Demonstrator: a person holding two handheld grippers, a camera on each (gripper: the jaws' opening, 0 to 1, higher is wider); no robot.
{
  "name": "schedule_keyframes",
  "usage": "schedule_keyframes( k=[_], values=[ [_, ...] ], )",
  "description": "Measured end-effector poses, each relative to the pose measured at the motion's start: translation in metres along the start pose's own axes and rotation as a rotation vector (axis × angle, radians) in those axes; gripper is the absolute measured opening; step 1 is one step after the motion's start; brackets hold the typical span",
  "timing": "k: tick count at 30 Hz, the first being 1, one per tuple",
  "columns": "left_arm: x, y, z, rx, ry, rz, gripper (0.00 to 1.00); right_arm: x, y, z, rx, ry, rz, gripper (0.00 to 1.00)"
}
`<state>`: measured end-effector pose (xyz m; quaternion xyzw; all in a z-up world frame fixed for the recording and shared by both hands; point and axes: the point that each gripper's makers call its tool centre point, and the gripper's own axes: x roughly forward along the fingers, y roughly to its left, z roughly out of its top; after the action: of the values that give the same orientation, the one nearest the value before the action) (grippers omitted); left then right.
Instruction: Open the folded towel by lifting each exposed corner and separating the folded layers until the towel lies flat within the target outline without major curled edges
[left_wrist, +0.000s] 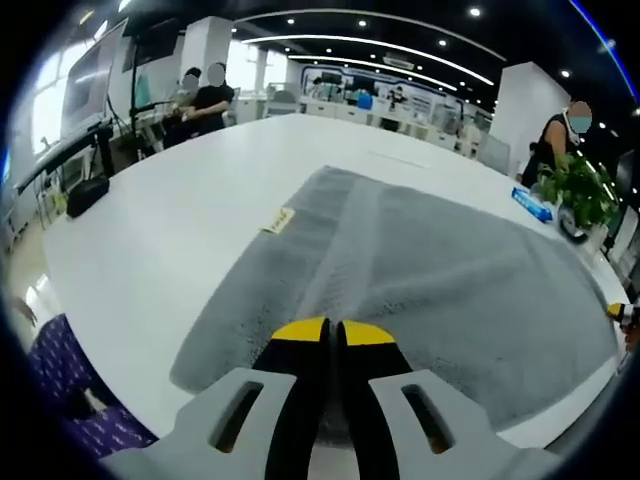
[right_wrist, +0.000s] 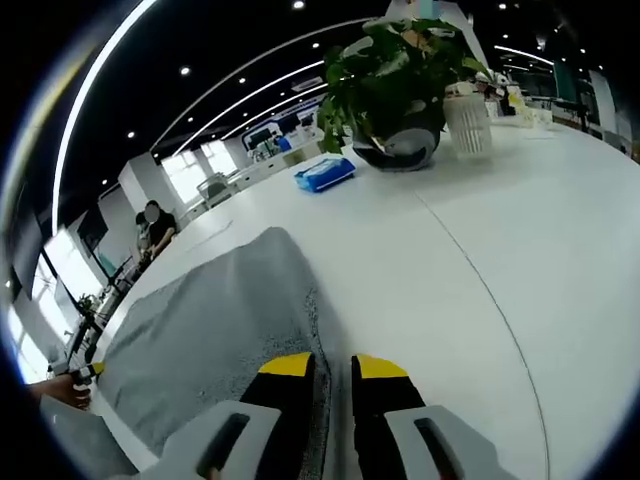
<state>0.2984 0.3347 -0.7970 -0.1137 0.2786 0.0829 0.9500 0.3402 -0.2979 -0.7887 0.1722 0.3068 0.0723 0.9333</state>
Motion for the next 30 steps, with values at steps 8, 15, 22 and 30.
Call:
schedule_keyframes(
  k=[8,15,22,30],
  values=[
    [0.002,0.001,0.001,0.026,0.000,0.003,0.04,0.023,0.018,0.027,-0.107,-0.004,0.013,0.16],
    [0.003,0.003,0.002,0.000,-0.011,0.002,0.04,0.048,0.022,0.030,-0.189,0.031,-0.036,0.04],
    [0.003,0.003,0.002,-0.023,-0.028,0.001,0.04,0.048,0.025,0.028,-0.196,0.045,-0.029,0.00],
    [0.003,0.003,0.002,-0.022,-0.043,0.002,0.04,0.025,0.073,0.033,-0.248,-0.031,0.138,0.00]
  ],
)
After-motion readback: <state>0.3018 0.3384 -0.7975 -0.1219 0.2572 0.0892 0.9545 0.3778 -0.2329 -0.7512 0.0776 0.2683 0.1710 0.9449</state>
